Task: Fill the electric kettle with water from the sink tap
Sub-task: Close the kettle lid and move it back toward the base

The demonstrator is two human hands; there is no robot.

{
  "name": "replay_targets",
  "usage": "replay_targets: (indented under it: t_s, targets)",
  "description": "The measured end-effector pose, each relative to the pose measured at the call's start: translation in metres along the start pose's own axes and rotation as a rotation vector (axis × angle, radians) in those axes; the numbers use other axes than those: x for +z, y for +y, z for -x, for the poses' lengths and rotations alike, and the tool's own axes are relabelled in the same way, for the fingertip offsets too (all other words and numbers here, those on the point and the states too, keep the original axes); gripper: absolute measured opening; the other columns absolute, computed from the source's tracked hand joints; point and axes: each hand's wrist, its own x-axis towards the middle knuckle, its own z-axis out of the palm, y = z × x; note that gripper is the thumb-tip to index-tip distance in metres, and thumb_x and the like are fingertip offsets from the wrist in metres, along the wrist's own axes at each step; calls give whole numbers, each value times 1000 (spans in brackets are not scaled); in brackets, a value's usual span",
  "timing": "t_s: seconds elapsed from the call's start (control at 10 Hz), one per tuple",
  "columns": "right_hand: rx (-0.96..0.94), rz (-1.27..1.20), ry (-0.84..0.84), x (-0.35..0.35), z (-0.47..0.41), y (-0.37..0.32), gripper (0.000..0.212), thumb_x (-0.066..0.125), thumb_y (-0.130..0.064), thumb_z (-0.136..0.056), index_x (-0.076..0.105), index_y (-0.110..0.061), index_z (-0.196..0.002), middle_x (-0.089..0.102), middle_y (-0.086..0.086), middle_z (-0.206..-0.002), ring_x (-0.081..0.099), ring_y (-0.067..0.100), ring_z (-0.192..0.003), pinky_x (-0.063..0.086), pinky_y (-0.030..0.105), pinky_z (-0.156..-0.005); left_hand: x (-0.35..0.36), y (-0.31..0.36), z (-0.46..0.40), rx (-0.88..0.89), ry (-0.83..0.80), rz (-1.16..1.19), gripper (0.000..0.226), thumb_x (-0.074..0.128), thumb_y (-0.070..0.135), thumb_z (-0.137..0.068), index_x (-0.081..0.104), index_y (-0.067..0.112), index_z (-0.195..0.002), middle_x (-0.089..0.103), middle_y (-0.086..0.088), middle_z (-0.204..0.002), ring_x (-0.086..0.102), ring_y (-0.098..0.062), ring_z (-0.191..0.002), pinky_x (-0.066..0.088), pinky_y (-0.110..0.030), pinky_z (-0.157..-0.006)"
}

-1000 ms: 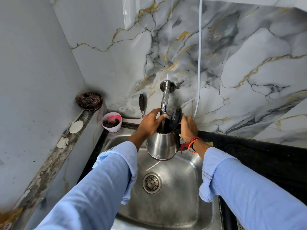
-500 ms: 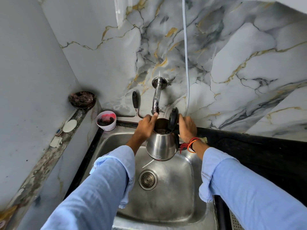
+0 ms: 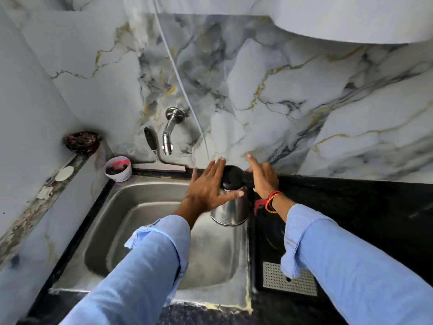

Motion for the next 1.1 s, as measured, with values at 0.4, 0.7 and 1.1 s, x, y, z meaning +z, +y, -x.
replay_targets:
  t_s: [0.4,0.7,1.1]
  targets:
    - [-10,-6,27,-119,26,81,71,35,-80,-82,75,-25,-59,66,-18,-58,65,22,-77,52,41,-76,53,127,7,73,-45,-113,124,35,94,-76,-4,16,-163,6,0,-173,7,-16,-160,6,-63,-125]
    - [-12,0,46,-151,28,133,67,38,-74,-85,79,-25,-67,58,-21,-51,68,24,-77,56,46,-75,92,178,10,-5,-103,-155,121,44,90,-77,-3,19,-164,26,-7,-168,21,-26,-157,23,-59,-122]
    - [-181,235,-197,-172,31,152,52,48,-64,-86,77,-22,-95,76,2,-92,68,23,-93,53,39,-80,99,198,7,-24,-152,-232,115,41,84,-84,-9,18,-163,17,-12,-171,15,-28,-159,16,-56,-125]
